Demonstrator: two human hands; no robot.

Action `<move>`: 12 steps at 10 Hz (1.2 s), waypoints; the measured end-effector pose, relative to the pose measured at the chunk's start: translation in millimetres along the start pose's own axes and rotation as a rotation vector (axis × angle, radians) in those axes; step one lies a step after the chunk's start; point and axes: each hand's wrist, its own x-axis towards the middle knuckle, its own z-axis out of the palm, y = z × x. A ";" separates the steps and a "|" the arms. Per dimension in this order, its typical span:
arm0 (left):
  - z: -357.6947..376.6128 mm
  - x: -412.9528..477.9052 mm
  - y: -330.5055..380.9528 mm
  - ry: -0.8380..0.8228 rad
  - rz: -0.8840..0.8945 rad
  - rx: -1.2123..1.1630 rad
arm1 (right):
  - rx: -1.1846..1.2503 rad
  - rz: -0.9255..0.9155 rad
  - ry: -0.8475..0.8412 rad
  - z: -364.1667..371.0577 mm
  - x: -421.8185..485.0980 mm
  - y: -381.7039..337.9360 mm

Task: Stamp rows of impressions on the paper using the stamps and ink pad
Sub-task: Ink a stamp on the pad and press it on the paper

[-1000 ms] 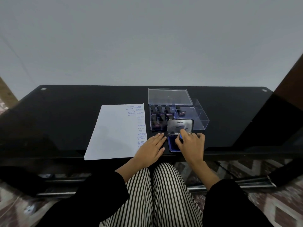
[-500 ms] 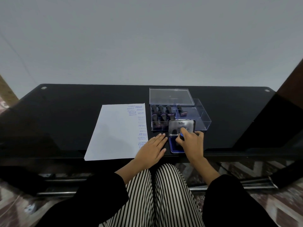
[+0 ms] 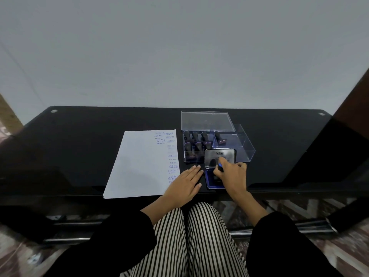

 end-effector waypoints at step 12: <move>-0.6 0.4 -0.2 -0.003 -0.009 -0.032 | 0.025 0.046 0.068 9.6 0.7 -4.0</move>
